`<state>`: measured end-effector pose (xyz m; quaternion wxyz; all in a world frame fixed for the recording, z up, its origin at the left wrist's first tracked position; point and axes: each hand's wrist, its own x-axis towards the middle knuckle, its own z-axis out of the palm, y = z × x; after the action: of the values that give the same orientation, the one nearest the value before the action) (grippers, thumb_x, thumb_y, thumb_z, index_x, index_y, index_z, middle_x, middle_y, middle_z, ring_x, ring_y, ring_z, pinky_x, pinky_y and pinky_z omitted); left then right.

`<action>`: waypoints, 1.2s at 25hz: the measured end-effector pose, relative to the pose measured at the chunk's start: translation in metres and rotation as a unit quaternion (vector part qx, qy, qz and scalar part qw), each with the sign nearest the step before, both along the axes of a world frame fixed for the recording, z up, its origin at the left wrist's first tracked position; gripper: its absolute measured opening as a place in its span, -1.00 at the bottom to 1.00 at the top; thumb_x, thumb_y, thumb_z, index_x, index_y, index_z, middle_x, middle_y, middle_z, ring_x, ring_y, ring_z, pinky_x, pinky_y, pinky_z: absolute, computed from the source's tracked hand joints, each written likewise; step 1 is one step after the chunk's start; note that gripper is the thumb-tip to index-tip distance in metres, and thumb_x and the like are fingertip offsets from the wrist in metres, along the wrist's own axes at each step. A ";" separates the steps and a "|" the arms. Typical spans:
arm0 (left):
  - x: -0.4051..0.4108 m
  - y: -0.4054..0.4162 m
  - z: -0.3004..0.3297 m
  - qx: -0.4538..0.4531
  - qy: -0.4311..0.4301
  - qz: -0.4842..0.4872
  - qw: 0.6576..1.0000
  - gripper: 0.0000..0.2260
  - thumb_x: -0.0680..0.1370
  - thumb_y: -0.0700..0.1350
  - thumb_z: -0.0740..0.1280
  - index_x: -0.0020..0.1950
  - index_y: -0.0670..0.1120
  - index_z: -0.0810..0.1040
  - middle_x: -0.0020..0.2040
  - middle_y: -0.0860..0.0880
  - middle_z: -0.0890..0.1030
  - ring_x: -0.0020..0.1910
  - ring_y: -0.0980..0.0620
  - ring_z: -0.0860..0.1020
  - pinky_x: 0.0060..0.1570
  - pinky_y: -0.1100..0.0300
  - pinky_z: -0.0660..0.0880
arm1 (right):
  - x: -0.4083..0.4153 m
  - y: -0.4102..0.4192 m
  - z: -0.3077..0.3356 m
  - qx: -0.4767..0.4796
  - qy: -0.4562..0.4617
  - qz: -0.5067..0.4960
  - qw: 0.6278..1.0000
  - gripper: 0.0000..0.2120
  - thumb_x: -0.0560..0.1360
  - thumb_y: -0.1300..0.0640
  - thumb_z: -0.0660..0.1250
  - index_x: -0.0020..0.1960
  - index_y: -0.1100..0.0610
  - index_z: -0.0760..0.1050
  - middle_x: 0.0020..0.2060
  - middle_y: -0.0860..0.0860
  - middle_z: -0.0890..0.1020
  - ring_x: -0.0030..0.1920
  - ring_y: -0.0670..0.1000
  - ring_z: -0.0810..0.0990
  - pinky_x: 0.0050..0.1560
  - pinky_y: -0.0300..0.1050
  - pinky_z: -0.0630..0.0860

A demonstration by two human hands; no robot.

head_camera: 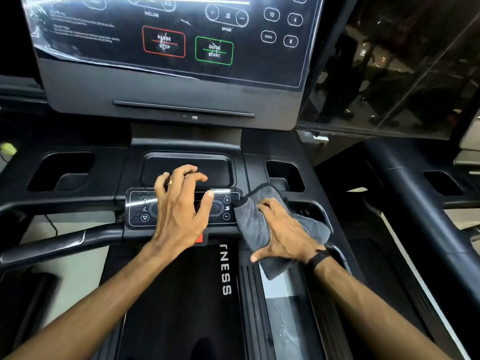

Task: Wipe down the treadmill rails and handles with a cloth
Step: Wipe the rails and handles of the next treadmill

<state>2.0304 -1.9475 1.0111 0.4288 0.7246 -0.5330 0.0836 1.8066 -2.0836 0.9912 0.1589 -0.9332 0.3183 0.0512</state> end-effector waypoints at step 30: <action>-0.048 -0.081 0.010 0.293 -0.191 -0.081 0.933 -0.33 0.58 0.26 -0.13 -0.20 -0.08 0.66 -0.23 -0.04 0.65 -0.25 -0.05 0.62 -0.17 0.12 0.38 | -0.038 -0.027 -0.014 -0.064 0.026 -0.061 0.996 -0.56 0.34 -0.34 0.37 0.02 -0.06 0.46 -0.13 -0.07 0.67 -0.11 0.08 0.66 -0.12 -0.04 0.54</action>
<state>1.9820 -2.0288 1.0211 0.0927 0.7429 -0.6625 0.0251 1.7684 -2.1105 0.9773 0.0935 -0.9187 0.3811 0.0456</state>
